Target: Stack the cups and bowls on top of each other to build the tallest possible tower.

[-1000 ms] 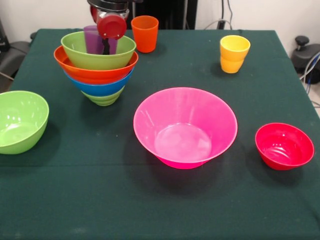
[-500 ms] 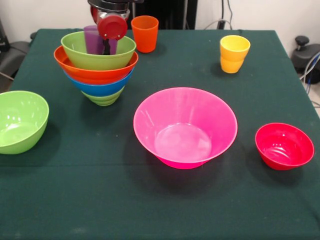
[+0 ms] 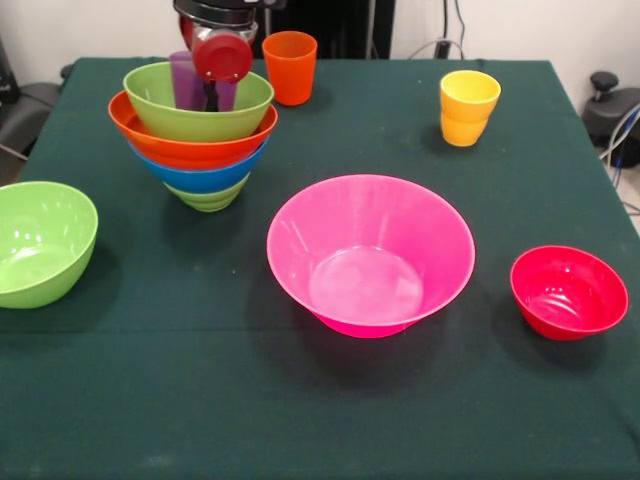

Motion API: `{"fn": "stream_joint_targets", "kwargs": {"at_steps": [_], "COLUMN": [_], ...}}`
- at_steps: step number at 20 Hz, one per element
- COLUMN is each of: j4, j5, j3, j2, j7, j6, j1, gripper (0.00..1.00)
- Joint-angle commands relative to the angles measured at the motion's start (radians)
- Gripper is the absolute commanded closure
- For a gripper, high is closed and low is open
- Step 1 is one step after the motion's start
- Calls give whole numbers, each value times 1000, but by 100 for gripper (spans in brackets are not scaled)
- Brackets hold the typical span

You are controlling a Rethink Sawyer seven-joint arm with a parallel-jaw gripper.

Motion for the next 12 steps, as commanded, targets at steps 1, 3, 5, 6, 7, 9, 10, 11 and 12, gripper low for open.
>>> {"fn": "stream_joint_targets", "kwargs": {"at_steps": [1, 3, 5, 6, 7, 9, 10, 11, 12], "j4": [-71, -75, -76, -76, -79, -79, -78, -79, -79], "j5": [-2, 0, 3, 4, 3, 4, 4, 5, 4], "j3": [112, 112, 114, 117, 116, 118, 119, 119, 124], "j2": [64, 69, 70, 71, 71, 69, 68, 67, 67], "j7": [-7, -4, -3, -4, -5, -5, -5, -5, -8], "j6": [82, 80, 81, 82, 83, 85, 85, 88, 88], "j1": [-12, -13, -15, -17, -18, -19, -20, -21, -24], "gripper": [0, 0, 0, 0, 0, 0, 0, 0, 0]}}
